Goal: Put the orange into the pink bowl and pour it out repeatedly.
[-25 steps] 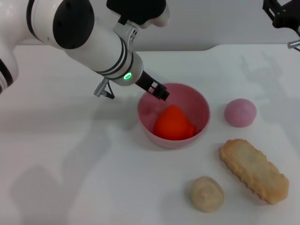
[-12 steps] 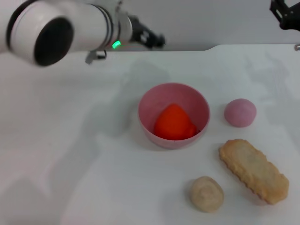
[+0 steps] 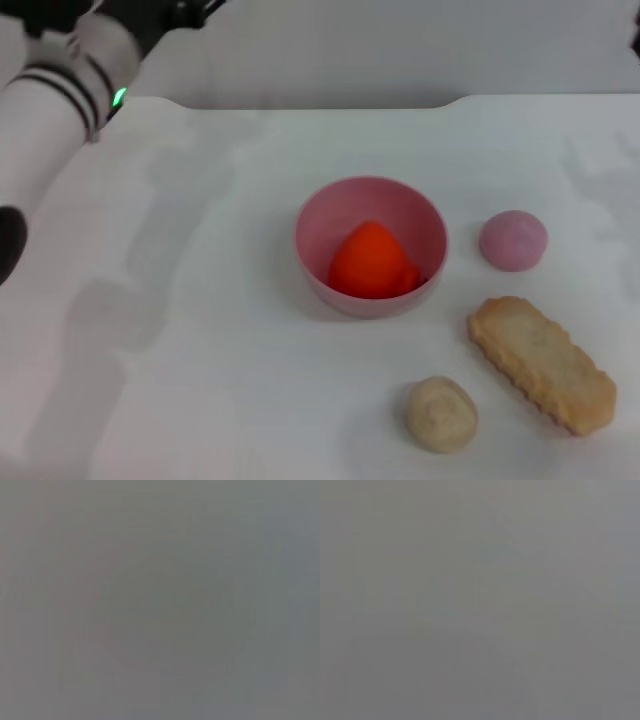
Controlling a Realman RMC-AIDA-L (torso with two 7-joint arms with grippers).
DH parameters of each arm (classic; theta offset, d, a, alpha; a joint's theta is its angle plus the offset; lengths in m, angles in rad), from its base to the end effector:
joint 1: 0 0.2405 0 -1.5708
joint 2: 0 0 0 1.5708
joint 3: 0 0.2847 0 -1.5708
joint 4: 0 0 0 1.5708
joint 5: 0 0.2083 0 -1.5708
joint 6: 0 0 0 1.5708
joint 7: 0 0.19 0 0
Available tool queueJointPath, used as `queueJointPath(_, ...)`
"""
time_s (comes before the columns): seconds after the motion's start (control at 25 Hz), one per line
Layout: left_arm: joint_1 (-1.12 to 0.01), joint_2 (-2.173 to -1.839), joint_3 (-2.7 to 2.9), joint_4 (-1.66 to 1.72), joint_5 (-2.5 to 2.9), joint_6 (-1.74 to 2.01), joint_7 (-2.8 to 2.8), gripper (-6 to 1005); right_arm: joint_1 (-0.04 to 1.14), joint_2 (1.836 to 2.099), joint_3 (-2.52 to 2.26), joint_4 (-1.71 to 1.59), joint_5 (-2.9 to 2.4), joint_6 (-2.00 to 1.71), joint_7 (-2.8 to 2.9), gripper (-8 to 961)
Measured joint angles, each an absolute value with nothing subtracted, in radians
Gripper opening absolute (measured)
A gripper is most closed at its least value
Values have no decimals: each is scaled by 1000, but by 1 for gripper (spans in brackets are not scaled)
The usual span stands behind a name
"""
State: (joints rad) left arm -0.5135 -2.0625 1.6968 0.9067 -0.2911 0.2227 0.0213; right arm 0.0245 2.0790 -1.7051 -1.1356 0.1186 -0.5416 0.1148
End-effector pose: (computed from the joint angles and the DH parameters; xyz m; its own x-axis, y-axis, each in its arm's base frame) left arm -0.2043 0.4982 -0.0201 0.8018 0.0472 0.5958 0.5836 -0.2765 -0.7635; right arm 0.2801 0.3826 0.0346 0.7344 0.1020 -0.6710 -0.6621 -0.1100 -0.7413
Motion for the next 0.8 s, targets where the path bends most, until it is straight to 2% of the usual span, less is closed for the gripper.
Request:
queueJointPath(0.28,-490,-2065,1699,755,-295,392,-19,809,39,2076,-1689,-902,219,-863,146,735)
queueJointPath(0.8,-503,-2066,1695,598,-297,609,-143,809,47,2076,-1689,-873,224,-835,185,735)
